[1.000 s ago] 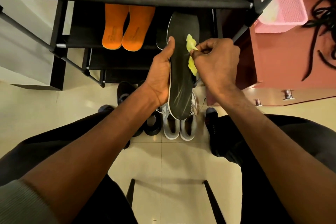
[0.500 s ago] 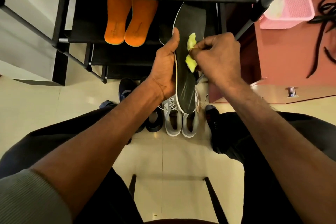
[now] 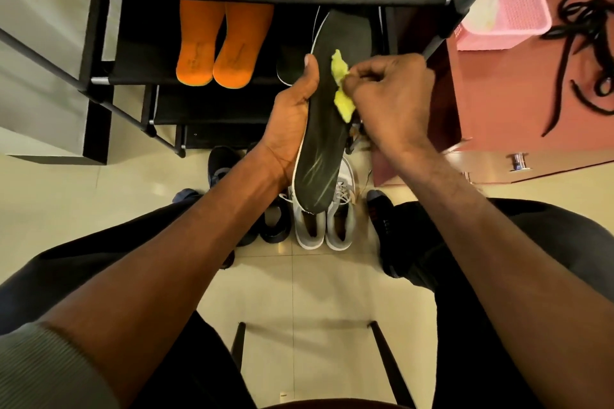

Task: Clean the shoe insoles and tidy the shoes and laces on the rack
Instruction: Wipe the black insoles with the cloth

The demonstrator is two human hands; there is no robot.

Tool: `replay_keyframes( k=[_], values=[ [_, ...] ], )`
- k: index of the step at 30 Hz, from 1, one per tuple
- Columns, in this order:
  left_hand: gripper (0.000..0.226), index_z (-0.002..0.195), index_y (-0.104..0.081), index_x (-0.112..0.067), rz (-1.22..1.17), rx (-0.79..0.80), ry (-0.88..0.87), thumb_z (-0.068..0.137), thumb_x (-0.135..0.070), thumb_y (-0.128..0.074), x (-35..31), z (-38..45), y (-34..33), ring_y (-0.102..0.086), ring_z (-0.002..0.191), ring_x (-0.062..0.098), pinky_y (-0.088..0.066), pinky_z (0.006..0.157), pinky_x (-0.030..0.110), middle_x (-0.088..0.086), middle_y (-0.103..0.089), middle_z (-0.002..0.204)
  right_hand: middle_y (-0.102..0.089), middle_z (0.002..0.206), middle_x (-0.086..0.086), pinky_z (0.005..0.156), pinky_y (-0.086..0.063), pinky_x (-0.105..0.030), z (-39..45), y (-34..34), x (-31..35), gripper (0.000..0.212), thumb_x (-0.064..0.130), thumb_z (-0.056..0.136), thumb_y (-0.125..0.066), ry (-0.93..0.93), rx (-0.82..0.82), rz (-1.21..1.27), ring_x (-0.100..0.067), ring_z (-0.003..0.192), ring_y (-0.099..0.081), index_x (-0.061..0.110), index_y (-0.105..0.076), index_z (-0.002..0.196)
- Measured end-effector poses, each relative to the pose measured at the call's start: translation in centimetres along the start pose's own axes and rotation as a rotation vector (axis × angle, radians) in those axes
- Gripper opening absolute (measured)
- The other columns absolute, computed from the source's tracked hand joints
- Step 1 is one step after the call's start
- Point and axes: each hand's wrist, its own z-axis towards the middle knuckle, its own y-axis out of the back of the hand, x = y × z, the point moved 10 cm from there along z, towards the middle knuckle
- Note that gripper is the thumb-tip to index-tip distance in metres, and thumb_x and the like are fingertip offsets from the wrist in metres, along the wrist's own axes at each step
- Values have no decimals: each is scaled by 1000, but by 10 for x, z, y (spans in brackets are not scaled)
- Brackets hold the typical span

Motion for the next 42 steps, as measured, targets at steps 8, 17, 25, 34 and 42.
replay_keyframes(
  k=[8, 17, 25, 34, 42],
  values=[
    [71, 66, -75, -13, 58, -52, -87, 113, -43, -30, -20, 0, 14, -69, 64, 14, -58, 62, 27, 2, -68, 67, -74, 73, 12, 70, -60, -25, -32, -30, 27, 7, 19, 86, -77, 149, 151, -45, -4, 68, -70, 22, -83, 88],
    [54, 113, -64, -5, 82, -25, -56, 112, -46, -30, -15, -3, 6, -67, 92, 26, -57, 84, 38, 13, -68, 100, -74, 72, 10, 70, -62, -32, -11, -12, 12, 8, 18, 84, -75, 108, 64, -47, -5, 68, -70, 20, -82, 86],
    [57, 92, -67, -6, -10, -99, -46, 109, -52, -38, -23, -4, 31, -70, 76, 25, -60, 73, 34, 9, -70, 80, -72, 72, 14, 64, -56, -23, -49, -50, 41, 9, 16, 86, -76, 267, 324, 89, -3, 65, -67, 19, -83, 91],
    [42, 105, -66, -9, 61, -136, -140, 114, -30, -31, -38, -4, 20, -76, 79, 17, -62, 71, 30, 5, -78, 89, -75, 87, 1, 78, -56, -32, -5, -5, 16, 13, 20, 89, -70, 207, 2, -218, -16, 79, -69, 18, -81, 95],
    [57, 94, -75, -8, 100, -90, -102, 114, -35, -29, -37, -8, 11, -74, 72, 17, -60, 65, 28, 6, -75, 81, -75, 81, 5, 73, -60, -35, -9, -20, 18, 15, 19, 88, -70, 267, 127, -163, -11, 72, -68, 18, -82, 98]
  ],
)
